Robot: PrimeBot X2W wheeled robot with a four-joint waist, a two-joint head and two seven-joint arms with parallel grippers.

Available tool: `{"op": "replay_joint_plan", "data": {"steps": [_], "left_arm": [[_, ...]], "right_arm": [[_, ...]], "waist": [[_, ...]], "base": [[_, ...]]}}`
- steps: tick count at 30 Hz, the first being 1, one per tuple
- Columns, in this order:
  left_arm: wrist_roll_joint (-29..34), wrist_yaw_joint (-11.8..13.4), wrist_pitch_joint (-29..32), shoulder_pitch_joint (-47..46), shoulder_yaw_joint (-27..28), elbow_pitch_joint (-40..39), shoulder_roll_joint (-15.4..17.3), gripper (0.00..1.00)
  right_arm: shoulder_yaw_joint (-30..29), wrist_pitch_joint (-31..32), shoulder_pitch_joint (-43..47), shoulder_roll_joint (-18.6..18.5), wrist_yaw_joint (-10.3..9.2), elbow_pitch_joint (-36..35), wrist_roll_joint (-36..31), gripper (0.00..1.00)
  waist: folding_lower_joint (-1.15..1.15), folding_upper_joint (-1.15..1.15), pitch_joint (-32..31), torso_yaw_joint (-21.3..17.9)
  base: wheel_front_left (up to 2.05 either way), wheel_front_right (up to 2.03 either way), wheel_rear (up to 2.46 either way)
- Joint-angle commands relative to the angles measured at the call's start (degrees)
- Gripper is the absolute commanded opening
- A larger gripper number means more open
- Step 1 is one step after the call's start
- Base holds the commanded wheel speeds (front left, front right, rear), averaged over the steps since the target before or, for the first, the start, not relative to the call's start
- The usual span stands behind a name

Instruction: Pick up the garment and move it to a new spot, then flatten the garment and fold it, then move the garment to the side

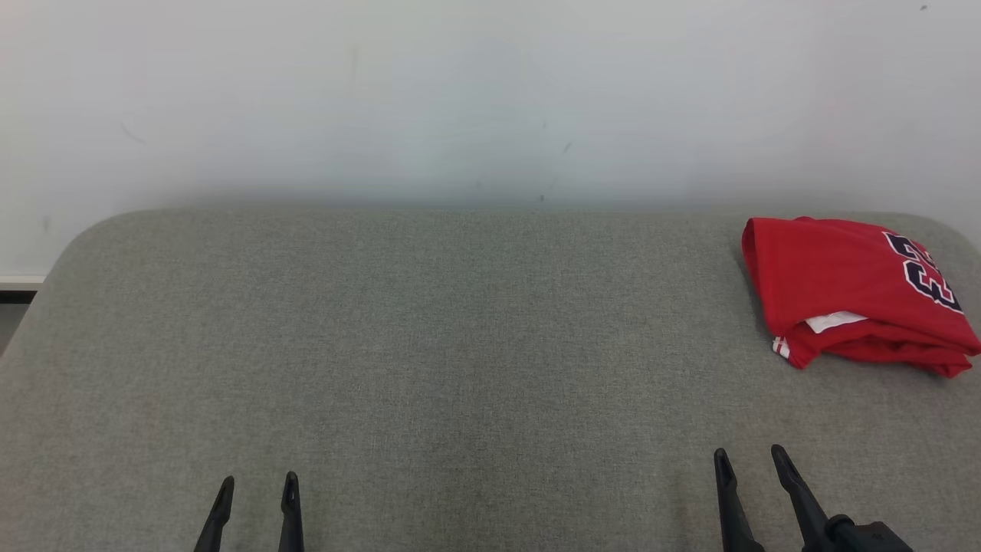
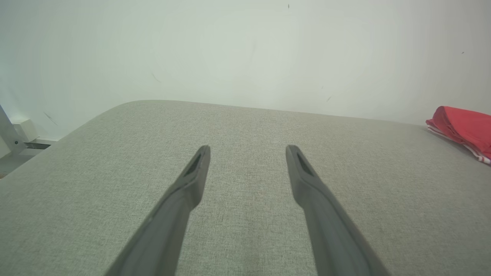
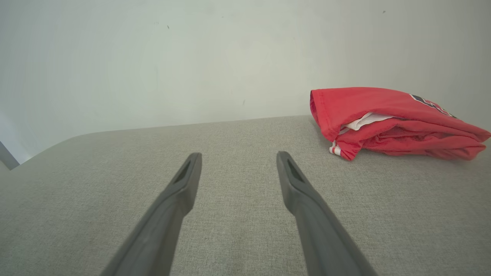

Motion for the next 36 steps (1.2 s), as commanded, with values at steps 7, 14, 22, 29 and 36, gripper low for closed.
{"op": "replay_joint_plan", "data": {"steps": [7,14,22,29,36], "left_arm": [[0.37,0.16,-0.12,0.08,0.30,0.19,-0.05,1.00],[0.60,0.42,0.02,0.02,0.21,0.65,-0.02,0.00],[-5.25,0.25,1.20,-0.86,-0.18,2.86,-0.14,0.00],[-13.12,0.01,2.20,-2.29,-1.01,3.28,-0.13,0.00],[-20.35,-0.18,3.19,-3.63,-1.71,3.69,-0.11,0.00]], "right_arm": [[-0.24,0.00,0.07,0.00,-0.13,0.05,0.27,1.00],[-0.11,0.01,0.26,0.01,0.00,0.59,0.38,0.00],[-0.85,1.51,0.36,-0.35,0.00,2.08,6.40,0.00],[-2.15,3.67,-0.45,-1.03,-0.01,2.08,14.64,0.00],[-3.41,5.72,-1.23,-1.54,-0.02,2.05,22.12,0.00]], "waist": [[0.00,0.00,0.23,-0.07],[0.00,0.00,0.43,-0.07],[0.00,0.00,0.47,-0.17],[0.00,0.00,0.52,-0.30],[0.00,0.00,0.56,-0.42]], "base": [[0.00,0.00,0.00],[0.00,0.00,0.00],[0.00,0.00,0.00],[0.00,0.00,0.00],[0.00,0.00,0.00]]}}
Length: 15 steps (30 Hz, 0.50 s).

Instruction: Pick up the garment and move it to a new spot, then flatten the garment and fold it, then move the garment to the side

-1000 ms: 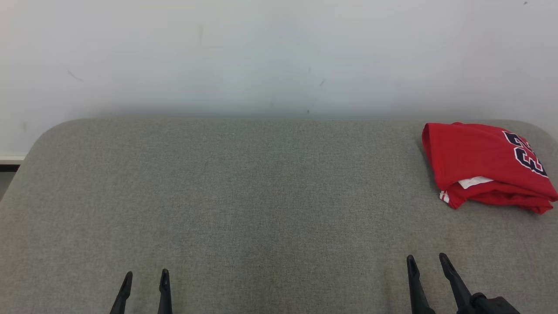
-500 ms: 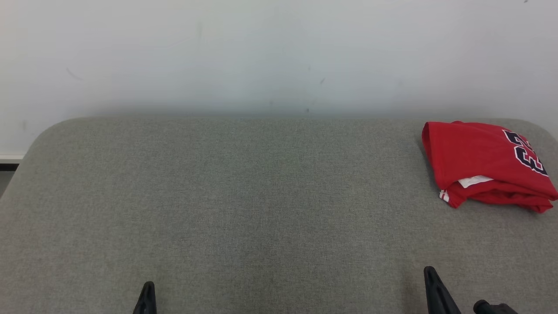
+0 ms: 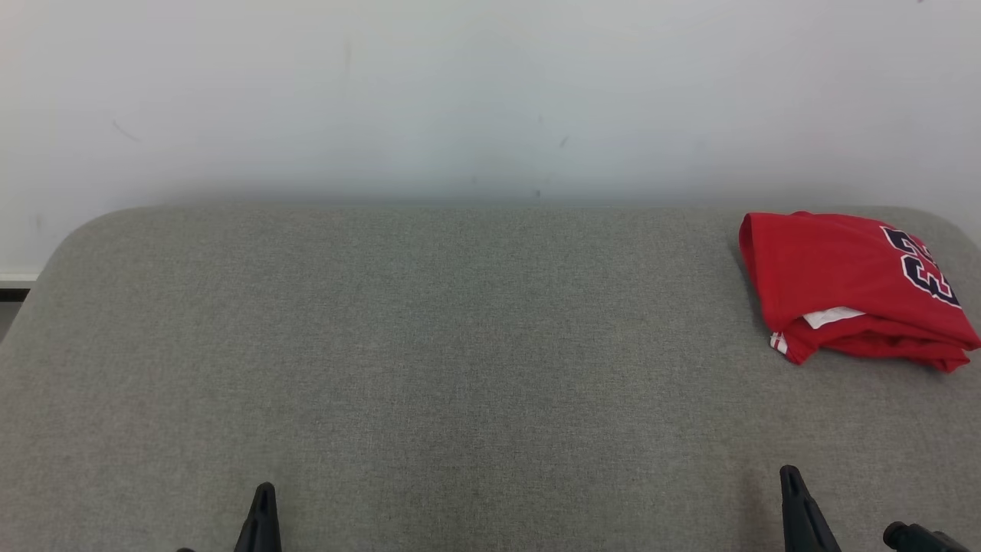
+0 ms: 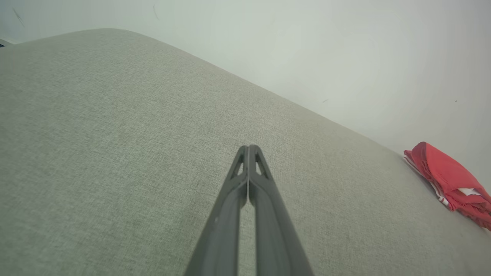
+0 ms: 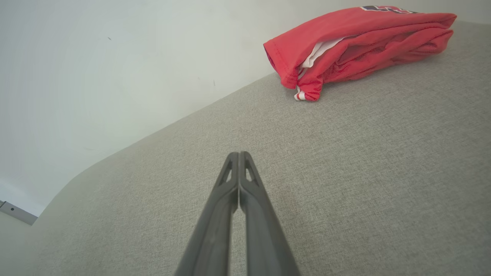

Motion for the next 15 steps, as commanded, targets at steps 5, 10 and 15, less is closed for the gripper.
{"op": "replay_joint_plan", "data": {"steps": [5,10,15], "left_arm": [[-6.48,-0.25,0.80,-2.86,-0.60,-0.37,0.15,0.00],[-11.01,-0.40,1.46,-3.65,-0.99,-0.09,0.16,0.00],[-15.27,-0.56,2.08,-4.47,-1.38,0.17,0.18,0.00]], "right_arm": [[-1.28,1.83,-1.99,-0.82,-0.02,-0.88,6.74,0.00],[-2.15,3.17,-2.42,-1.08,-0.03,-0.91,11.33,0.00],[-3.00,4.47,-2.92,-1.30,-0.03,-0.93,15.70,0.00]], "waist": [[0.00,0.00,0.03,-0.10],[0.00,0.00,0.06,-0.19],[0.00,0.00,0.09,-0.28]], "base": [[0.00,0.00,0.00],[0.00,0.00,0.00],[0.00,0.00,0.00]]}}
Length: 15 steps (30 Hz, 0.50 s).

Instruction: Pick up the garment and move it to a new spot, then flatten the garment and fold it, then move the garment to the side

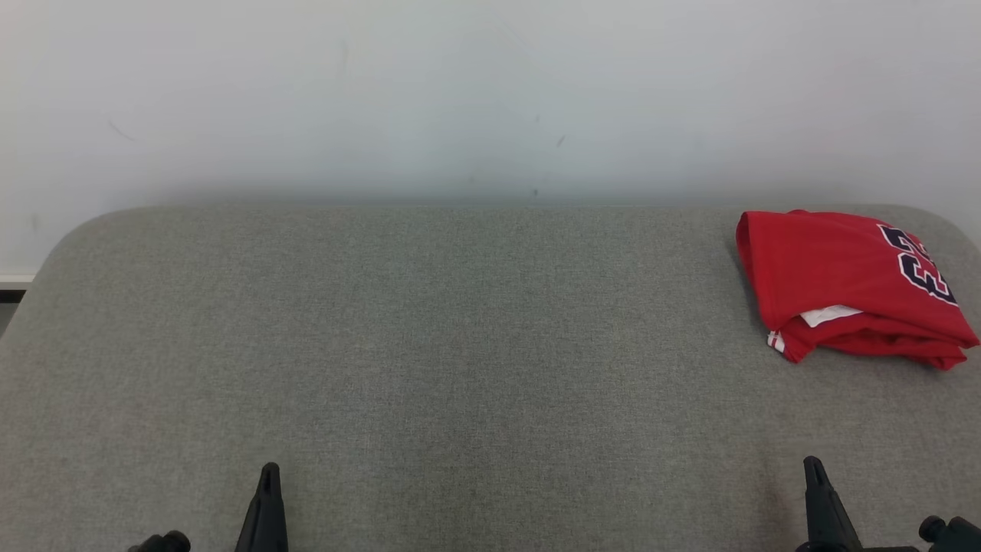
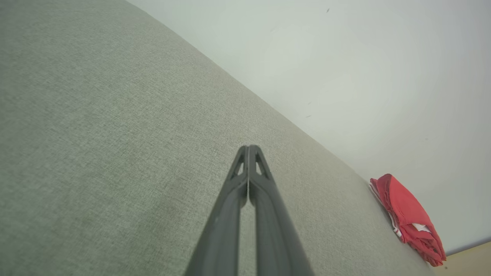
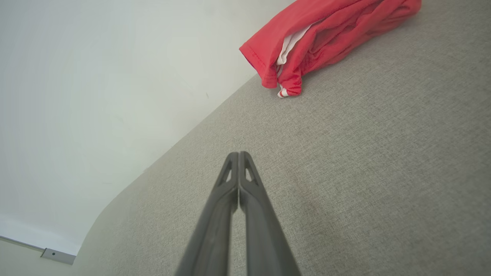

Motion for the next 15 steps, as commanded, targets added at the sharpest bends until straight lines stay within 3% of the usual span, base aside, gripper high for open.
{"op": "replay_joint_plan", "data": {"steps": [1,15], "left_arm": [[-1.57,-0.37,0.23,-1.45,-0.06,-0.38,0.18,0.00],[-12.39,-0.72,1.80,-3.51,-1.09,0.23,0.21,0.00]], "right_arm": [[-0.50,0.33,-1.56,-0.56,-0.03,-0.84,1.76,0.00],[-2.78,3.70,-2.68,-1.02,-0.05,-0.86,12.61,0.00]], "waist": [[0.00,0.00,0.00,-0.01],[0.00,0.00,0.09,-0.26]], "base": [[0.00,0.00,0.00],[0.00,0.00,0.00]]}}
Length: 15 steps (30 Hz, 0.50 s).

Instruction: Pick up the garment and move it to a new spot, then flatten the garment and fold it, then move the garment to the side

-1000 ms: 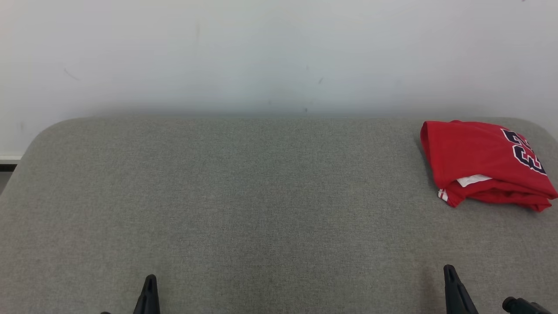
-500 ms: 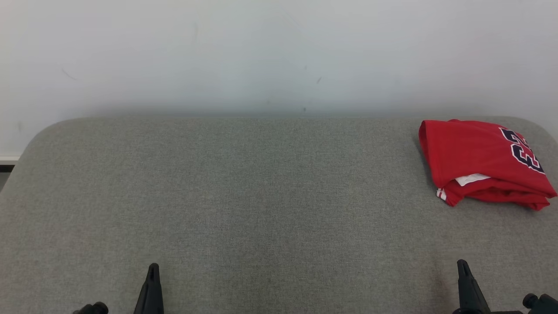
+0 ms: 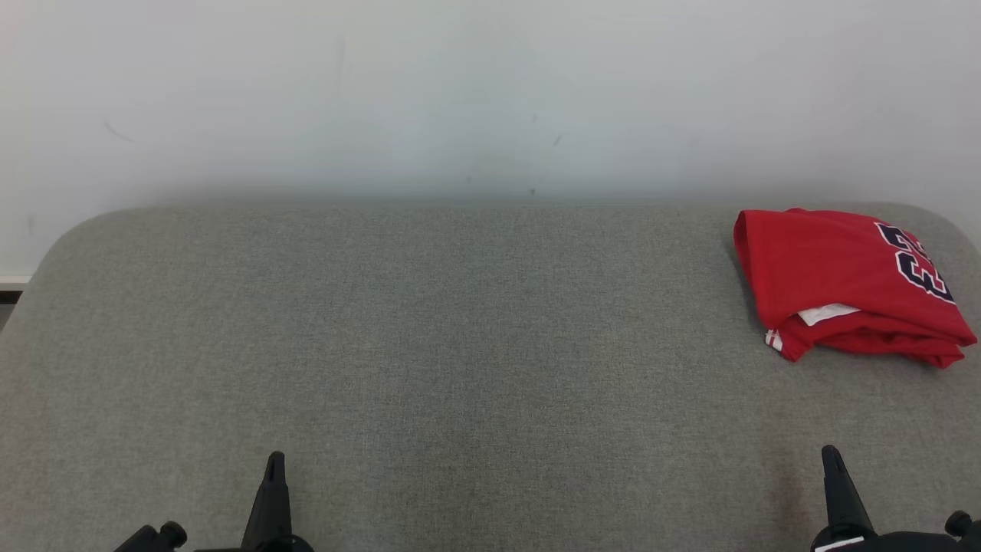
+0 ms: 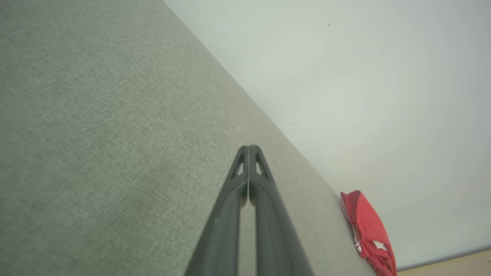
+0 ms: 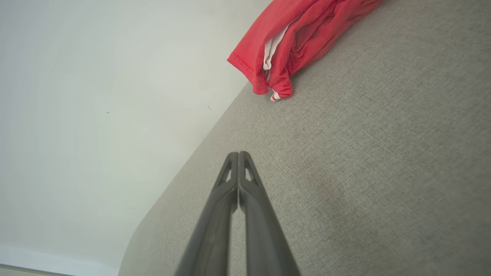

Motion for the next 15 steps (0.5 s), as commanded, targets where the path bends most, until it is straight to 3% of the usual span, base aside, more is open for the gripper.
{"op": "replay_joint_plan", "data": {"steps": [1,15], "left_arm": [[-2.30,-0.39,0.31,-1.90,-0.30,-0.48,0.20,0.00],[-11.56,-0.61,1.69,-3.66,-1.12,0.15,0.22,0.00]], "right_arm": [[-0.59,0.66,-1.40,-0.55,-0.05,-0.76,2.39,0.00],[-2.74,3.74,-2.44,-0.82,-0.06,-0.75,11.61,0.00]], "waist": [[0.00,0.00,0.01,-0.03],[0.00,0.00,0.09,-0.28]], "base": [[0.00,0.00,0.00],[0.00,0.00,0.00]]}}
